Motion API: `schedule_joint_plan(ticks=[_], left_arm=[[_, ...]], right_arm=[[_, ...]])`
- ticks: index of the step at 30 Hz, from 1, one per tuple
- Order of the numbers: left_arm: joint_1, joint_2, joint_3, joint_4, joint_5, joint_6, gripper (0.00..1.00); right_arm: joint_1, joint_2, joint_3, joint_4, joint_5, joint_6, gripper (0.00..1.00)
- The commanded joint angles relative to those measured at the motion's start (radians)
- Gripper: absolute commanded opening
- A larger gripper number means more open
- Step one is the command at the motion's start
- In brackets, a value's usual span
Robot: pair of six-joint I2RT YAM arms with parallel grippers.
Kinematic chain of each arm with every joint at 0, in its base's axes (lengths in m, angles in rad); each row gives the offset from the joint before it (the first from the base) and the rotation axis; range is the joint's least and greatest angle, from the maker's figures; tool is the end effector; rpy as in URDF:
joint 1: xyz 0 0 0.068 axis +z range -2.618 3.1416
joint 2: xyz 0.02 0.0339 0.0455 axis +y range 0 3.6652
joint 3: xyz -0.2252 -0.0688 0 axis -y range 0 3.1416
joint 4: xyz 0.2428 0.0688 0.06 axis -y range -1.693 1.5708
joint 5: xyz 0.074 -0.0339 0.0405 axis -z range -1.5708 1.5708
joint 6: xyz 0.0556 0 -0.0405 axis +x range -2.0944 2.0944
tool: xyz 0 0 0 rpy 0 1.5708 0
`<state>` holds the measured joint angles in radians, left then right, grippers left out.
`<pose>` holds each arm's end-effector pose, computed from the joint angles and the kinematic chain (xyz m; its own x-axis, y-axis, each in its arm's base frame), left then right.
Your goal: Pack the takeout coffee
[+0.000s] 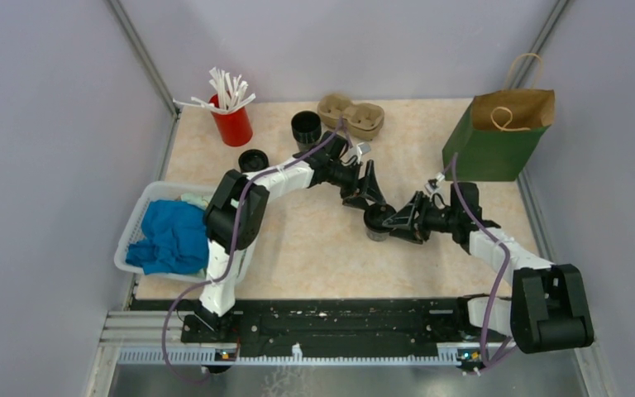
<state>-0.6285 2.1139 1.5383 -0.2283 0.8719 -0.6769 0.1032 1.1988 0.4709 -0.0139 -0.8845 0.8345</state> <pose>0.3381 -0.2983 0.1454 -0.9601 0.1997 -0.1956 0.2650 0.4274 -0.8644 0.2342 0.0675 0.1328 -0.9200 0.3768 -0.1078 0.0731 0.4354 0.8973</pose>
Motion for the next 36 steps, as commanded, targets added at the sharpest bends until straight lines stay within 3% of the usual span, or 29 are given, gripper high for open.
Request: schedule_joint_plan(ticks=[1,8,14,19,24,30,33,36], left_arm=[[-0.003,0.020,0.056,-0.002,0.056,0.035,0.79],[-0.001,0.039,0.097,-0.022,0.053,0.042,0.82],[0.016,0.018,0.231,-0.230,-0.123,0.151,0.98],[0.047,-0.048,0.301,-0.377,-0.307,0.240,0.98],[0.099,-0.188,0.162,-0.356,-0.297,0.209,0.97],[0.115,-0.318,-0.122,-0.147,-0.112,-0.010,0.86],[0.112,-0.365,-0.273,0.043,-0.071,-0.135,0.84],[0.108,-0.368,-0.305,0.052,-0.066,-0.157,0.84]], right_arm=[[0.026,0.025,0.016,0.077,-0.006,0.018,0.55],[0.063,0.071,0.006,0.162,-0.011,0.055,0.55],[0.139,0.156,0.049,0.200,-0.003,0.056,0.55],[0.167,0.197,0.078,0.218,-0.002,0.049,0.55],[0.180,0.224,0.139,0.163,-0.012,-0.004,0.55],[0.164,0.100,0.304,-0.332,0.093,-0.315,0.58],[0.107,0.057,0.317,-0.431,0.065,-0.387,0.59],[0.019,0.038,0.289,-0.463,0.034,-0.422,0.60]])
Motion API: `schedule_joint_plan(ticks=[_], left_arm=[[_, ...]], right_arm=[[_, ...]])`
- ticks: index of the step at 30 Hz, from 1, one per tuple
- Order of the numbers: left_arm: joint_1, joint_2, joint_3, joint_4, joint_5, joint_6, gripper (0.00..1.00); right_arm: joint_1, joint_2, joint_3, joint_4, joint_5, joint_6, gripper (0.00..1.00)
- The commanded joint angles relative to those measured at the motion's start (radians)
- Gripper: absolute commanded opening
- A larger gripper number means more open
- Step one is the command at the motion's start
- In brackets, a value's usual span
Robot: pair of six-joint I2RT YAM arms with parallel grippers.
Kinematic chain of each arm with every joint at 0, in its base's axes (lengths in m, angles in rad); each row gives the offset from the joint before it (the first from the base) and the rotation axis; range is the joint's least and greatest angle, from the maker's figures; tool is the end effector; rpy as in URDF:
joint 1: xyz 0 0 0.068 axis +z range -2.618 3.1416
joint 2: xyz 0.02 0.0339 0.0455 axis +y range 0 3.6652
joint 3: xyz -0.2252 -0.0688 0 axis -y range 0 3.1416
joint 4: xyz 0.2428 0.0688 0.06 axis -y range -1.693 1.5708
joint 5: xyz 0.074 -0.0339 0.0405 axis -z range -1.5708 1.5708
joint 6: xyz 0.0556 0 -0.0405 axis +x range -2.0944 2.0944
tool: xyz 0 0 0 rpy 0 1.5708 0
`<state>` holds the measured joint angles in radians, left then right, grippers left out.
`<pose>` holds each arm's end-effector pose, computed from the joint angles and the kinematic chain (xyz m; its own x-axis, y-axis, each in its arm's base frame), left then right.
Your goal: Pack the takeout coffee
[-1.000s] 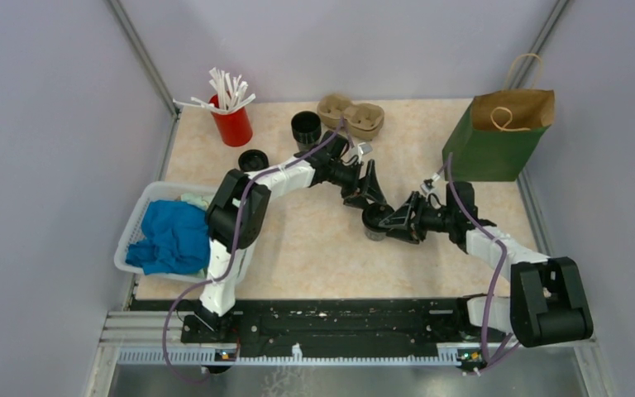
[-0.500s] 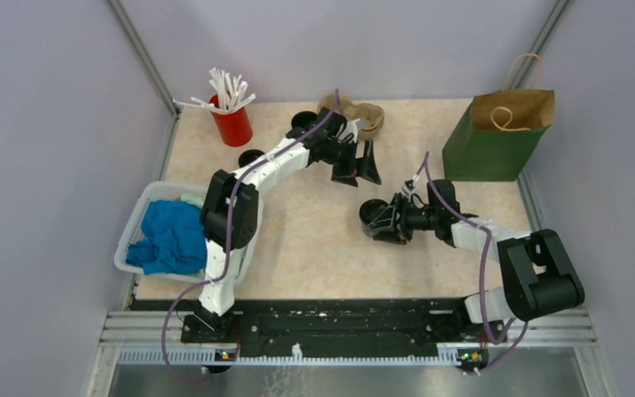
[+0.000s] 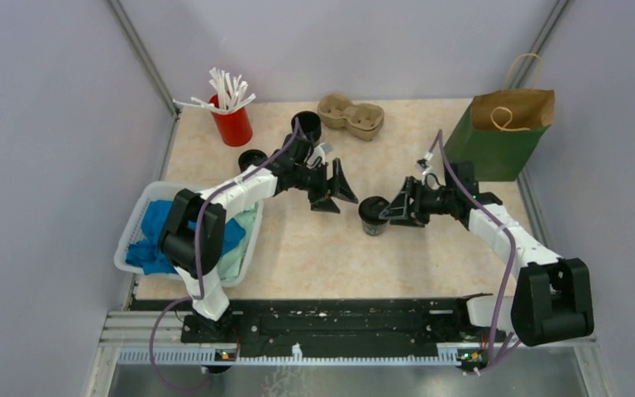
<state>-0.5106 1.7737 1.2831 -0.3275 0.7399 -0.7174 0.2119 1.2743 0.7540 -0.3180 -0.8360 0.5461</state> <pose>0.3189 -0.2216 0.1886 -0.9814 -0.0068 -0.1916 0.1563 0.5503 -0.8202 0.2544 0.0969 0.1775 -0.9463 0.1526 -0.2850 -0.1575 0.5521 0.8187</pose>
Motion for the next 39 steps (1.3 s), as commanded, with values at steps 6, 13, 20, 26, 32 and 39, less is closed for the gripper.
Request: schedule_joint_plan(ticks=[6,13,20,26,32,39], left_arm=[[-0.051,0.019,-0.047,0.196,0.106,-0.140,0.87],[-0.081,0.047,-0.046,0.187,0.100,-0.147,0.77],[-0.099,0.062,-0.039,0.144,0.095,-0.127,0.65],[-0.098,0.080,-0.035,0.101,0.091,-0.099,0.55],[-0.110,0.109,-0.027,0.099,0.094,-0.096,0.47],[-0.120,0.152,-0.008,0.089,0.081,-0.093,0.47]], right_arm=[[-0.151,0.006,0.016,-0.047,-0.054,-0.064,0.67],[-0.151,0.125,0.076,0.045,-0.083,-0.047,0.66],[-0.156,0.195,0.121,0.056,-0.086,-0.061,0.56],[-0.163,0.213,0.114,0.067,-0.100,-0.063,0.59],[-0.161,0.255,0.122,0.045,-0.115,-0.102,0.57],[-0.147,0.251,0.078,0.061,-0.087,-0.090,0.52]])
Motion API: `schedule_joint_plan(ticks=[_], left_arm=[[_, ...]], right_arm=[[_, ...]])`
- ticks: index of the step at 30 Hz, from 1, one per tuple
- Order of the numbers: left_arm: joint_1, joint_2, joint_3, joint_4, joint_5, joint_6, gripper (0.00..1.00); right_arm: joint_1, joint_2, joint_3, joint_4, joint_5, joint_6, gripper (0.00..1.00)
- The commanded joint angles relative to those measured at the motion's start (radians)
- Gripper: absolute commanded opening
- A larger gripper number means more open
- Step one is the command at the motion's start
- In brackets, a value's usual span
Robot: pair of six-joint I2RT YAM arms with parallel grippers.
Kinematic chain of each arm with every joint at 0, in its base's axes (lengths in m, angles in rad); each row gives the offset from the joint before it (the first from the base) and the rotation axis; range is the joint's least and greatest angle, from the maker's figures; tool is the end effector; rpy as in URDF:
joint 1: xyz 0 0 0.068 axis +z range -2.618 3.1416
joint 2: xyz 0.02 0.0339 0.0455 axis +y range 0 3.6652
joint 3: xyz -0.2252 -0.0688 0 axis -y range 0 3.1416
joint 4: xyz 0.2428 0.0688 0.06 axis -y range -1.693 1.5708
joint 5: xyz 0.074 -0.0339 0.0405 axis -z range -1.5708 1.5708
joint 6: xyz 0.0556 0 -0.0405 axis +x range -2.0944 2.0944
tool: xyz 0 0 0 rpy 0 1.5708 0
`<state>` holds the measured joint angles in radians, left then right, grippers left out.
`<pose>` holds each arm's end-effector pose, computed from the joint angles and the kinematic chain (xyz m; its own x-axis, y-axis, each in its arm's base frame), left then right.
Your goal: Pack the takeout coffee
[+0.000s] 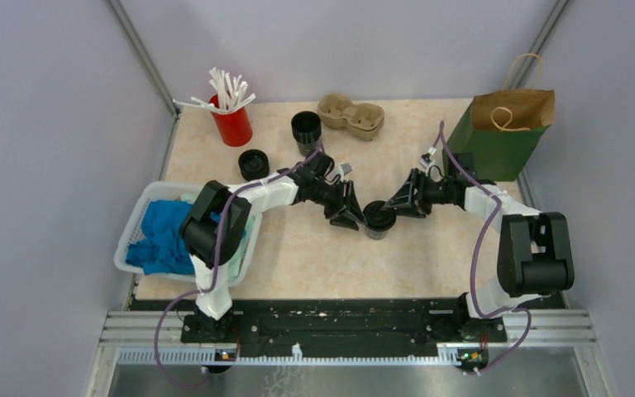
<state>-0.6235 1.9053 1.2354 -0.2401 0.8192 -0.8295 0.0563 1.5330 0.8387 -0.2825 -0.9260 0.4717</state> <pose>0.2931 -0.2608 0.1341 -0.9954 0.0955 0.0110 0.0423 0.5375 -0.8422 0.2936 0.0611 0.1403 -0.9553 0.2197 -0.1976 -0.0520 0.5333 0.8443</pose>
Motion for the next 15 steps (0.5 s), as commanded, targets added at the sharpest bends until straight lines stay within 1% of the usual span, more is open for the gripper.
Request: schedule_joint_plan(ticks=[1,4,6,10,11,13,15], left_arm=[[-0.008,0.026,0.041,-0.006,-0.007,0.023,0.46],[-0.009,0.048,0.050,-0.065,-0.047,0.064,0.43],[-0.009,0.059,0.044,-0.098,-0.074,0.089,0.42],[-0.009,0.081,0.031,-0.094,-0.108,0.098,0.42],[-0.008,0.087,0.030,-0.093,-0.116,0.101,0.42],[-0.007,0.101,0.023,-0.094,-0.134,0.111,0.41],[-0.006,0.118,0.011,-0.111,-0.159,0.133,0.38]], right_arm=[[0.013,-0.007,-0.017,0.029,0.018,-0.009,0.51],[0.017,-0.019,-0.083,0.083,0.049,0.047,0.46],[0.016,-0.037,-0.145,0.140,0.068,0.093,0.46],[-0.015,-0.028,-0.245,0.261,0.077,0.184,0.45],[-0.028,-0.012,-0.255,0.269,0.080,0.192,0.42],[-0.037,0.023,-0.249,0.221,0.115,0.172,0.36],[-0.039,0.027,-0.259,0.200,0.144,0.157,0.34]])
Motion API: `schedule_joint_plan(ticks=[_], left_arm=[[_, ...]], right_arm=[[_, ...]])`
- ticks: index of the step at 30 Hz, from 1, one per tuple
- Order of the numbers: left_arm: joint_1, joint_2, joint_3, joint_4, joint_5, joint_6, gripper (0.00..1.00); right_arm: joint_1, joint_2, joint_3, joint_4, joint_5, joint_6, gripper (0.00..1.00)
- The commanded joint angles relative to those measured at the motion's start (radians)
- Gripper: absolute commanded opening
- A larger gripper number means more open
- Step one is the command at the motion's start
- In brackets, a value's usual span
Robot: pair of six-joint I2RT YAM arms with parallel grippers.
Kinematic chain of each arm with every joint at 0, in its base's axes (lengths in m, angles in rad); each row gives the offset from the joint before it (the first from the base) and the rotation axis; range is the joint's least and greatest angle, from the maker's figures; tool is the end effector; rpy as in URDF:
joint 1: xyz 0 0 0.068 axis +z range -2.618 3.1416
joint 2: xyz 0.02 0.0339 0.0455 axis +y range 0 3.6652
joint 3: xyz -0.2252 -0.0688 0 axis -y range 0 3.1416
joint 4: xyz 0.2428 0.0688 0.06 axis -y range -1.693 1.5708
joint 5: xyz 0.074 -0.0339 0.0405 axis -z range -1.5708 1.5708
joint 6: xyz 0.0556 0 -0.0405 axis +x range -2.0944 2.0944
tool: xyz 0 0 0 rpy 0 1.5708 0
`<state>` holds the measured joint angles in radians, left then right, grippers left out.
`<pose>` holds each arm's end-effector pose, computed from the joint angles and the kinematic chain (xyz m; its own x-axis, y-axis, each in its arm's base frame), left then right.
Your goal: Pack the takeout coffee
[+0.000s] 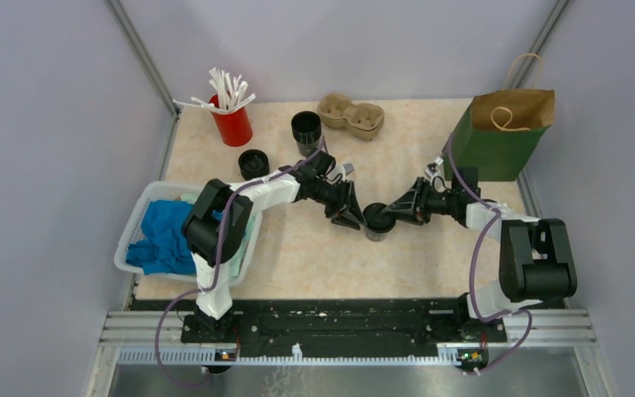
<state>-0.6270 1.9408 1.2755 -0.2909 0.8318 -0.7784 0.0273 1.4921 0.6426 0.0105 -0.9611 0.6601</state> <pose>0.2947 -0.2643 0.1297 -0.9909 0.1339 0.0134 0.0626 0.5469 -0.8349 0.2771 0.0532 0.1166 -0.9328 0.3258 -0.1538 0.0111 0.4528 0.8915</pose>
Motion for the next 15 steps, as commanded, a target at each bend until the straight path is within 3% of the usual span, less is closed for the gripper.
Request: schedule_joint_plan(ticks=[1,6,15], left_arm=[[-0.002,0.085,-0.040,-0.066,-0.189,0.093,0.37],[-0.001,0.086,-0.123,-0.075,-0.264,0.141,0.36],[-0.003,0.093,-0.197,-0.088,-0.402,0.193,0.36]], right_arm=[[-0.010,0.062,-0.088,-0.069,0.187,-0.024,0.34],[-0.009,0.094,-0.210,0.089,0.175,0.055,0.31],[-0.009,0.094,-0.256,0.117,0.270,0.043,0.27]])
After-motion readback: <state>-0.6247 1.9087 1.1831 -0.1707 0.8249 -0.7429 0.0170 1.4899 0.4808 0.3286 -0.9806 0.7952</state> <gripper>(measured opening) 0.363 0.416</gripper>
